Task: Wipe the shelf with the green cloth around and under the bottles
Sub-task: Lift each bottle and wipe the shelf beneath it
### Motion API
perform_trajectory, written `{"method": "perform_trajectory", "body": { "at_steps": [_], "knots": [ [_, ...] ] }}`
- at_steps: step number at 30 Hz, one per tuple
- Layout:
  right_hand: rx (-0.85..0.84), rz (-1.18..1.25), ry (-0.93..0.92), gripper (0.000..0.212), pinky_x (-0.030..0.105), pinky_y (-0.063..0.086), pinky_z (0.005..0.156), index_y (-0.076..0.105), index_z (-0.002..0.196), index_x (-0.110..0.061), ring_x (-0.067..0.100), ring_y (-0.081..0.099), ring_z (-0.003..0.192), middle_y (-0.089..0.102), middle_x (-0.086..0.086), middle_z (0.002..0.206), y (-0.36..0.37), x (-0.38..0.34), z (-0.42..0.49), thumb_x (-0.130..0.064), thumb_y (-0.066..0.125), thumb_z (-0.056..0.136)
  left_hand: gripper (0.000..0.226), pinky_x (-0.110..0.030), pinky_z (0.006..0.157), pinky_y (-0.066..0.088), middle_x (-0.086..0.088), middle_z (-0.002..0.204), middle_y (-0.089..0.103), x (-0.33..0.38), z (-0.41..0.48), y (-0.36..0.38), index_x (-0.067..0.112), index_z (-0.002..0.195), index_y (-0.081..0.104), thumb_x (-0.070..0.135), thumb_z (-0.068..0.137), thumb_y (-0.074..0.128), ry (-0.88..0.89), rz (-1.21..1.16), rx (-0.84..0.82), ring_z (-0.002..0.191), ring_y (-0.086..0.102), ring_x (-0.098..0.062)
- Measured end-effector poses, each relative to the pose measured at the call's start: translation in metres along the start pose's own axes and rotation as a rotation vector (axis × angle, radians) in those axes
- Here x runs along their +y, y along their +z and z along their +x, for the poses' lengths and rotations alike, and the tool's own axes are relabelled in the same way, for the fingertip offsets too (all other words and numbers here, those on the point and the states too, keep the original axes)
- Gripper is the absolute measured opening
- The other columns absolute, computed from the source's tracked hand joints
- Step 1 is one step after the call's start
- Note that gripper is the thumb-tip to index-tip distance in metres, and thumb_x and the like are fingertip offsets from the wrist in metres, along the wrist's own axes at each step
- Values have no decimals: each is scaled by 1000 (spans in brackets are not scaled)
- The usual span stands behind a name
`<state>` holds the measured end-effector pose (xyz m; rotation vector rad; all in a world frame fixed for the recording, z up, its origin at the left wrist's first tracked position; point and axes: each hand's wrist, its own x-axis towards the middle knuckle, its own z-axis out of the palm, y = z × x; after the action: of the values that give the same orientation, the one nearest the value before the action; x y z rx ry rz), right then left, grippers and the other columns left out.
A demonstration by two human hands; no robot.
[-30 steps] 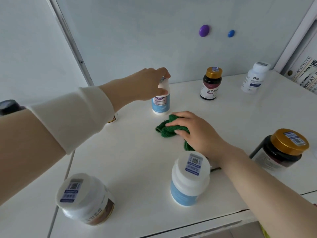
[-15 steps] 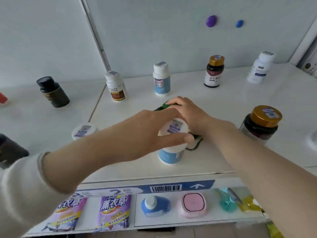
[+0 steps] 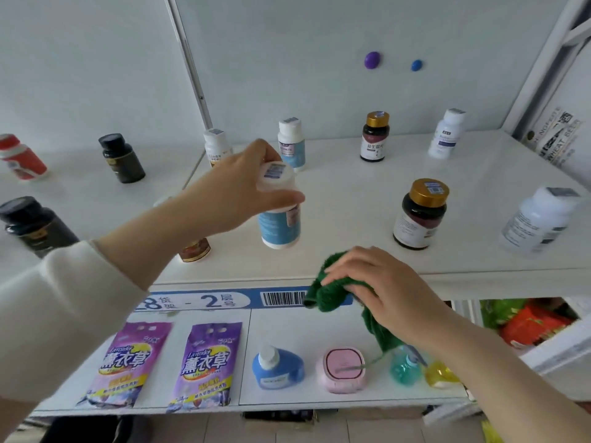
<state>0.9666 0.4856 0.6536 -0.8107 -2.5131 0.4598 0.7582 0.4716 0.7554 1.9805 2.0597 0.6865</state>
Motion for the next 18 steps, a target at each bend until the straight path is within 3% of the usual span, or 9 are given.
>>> {"method": "perform_trajectory", "body": {
  "at_steps": [2,5,7,10,15,18],
  "knots": [
    [18,184,123,38,7,40,84,63,94,-39,-1,57,95,61,-22,96,-11,-5,-13,-5,49,89,47,-20,59,36,5,97,52,0,3,11,22,110,44,47,74,63,16,-8,-18,77,50,-13],
    [135,385,307,41,-1,38,77,60,92,-47,-12,56,94,64,-27,97,-24,-8,-29,-8,49,91,50,-13,57,33,3,100,51,4,9,21,19,116,44,45,77,62,15,-16,-35,74,49,-11],
    [257,495,436,40,4,43,75,60,90,-49,-8,61,89,68,-25,91,-33,-8,-36,-11,49,91,50,-13,55,33,3,100,50,8,14,27,18,117,43,44,78,62,21,-43,-46,70,48,-6],
    [406,616,570,34,22,49,78,62,89,-45,2,65,88,70,-17,90,-51,-3,-46,-14,50,91,50,-21,64,36,2,102,49,14,16,37,17,117,43,41,79,63,11,-69,-45,81,50,-17],
    [586,847,631,32,12,51,57,69,80,-39,-3,68,74,73,-19,79,-82,18,-60,-15,50,91,48,-28,76,35,-1,110,50,15,15,54,21,121,40,37,81,61,-94,-161,-33,90,48,-20],
    [614,952,665,28,21,53,62,71,87,-34,6,70,79,75,-11,85,-94,32,-61,-16,51,90,65,-31,94,35,-4,136,47,27,6,57,24,130,39,48,73,59,-6,-121,161,116,47,-21]
  ]
}}
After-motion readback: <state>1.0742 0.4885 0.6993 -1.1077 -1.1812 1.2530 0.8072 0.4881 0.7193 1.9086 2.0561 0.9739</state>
